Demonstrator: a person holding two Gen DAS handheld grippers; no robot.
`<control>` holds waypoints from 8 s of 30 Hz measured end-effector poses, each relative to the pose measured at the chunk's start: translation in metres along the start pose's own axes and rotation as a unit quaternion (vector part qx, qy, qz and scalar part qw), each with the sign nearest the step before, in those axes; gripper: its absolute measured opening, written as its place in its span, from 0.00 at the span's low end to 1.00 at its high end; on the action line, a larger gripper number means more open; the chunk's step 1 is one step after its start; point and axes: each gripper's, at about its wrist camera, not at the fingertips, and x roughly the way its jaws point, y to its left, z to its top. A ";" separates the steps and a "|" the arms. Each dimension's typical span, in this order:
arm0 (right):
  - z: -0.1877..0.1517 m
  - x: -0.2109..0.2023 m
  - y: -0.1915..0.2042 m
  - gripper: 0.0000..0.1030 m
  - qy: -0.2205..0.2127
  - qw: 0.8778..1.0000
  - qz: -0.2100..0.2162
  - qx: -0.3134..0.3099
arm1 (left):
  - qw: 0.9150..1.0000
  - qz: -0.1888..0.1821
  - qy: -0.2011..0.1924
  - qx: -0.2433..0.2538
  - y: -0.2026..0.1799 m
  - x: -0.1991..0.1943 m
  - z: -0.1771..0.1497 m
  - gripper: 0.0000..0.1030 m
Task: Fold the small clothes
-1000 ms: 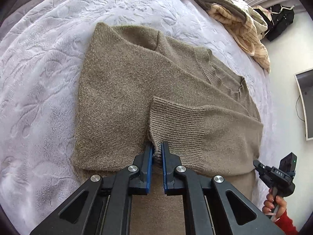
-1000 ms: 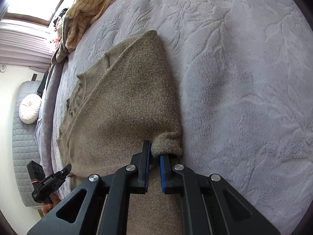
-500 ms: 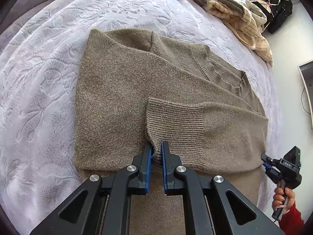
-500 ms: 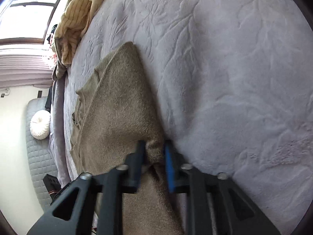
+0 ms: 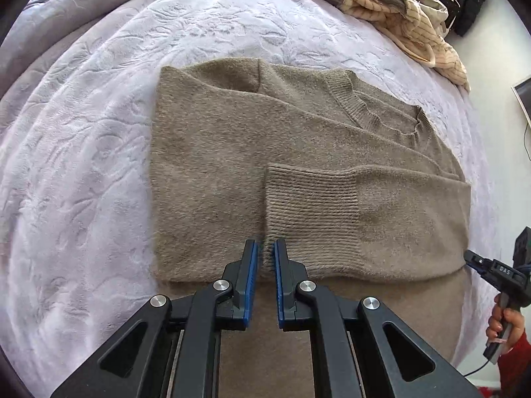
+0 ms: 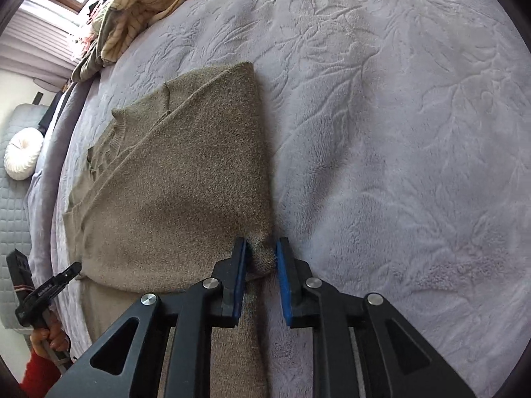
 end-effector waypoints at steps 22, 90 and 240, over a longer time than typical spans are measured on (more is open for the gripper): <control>-0.068 -0.030 0.050 0.33 0.024 1.000 0.002 -0.008 | 0.996 0.080 0.030 0.015 -0.010 -0.046 -0.056 0.10; -0.074 -0.035 0.033 0.43 0.106 0.991 0.073 -0.028 | 0.988 0.149 0.027 0.008 -0.118 -0.081 -0.103 1.00; 0.091 -0.001 0.016 0.31 0.035 0.993 0.106 0.022 | 0.988 0.109 -0.007 -0.114 0.018 -0.003 0.063 0.87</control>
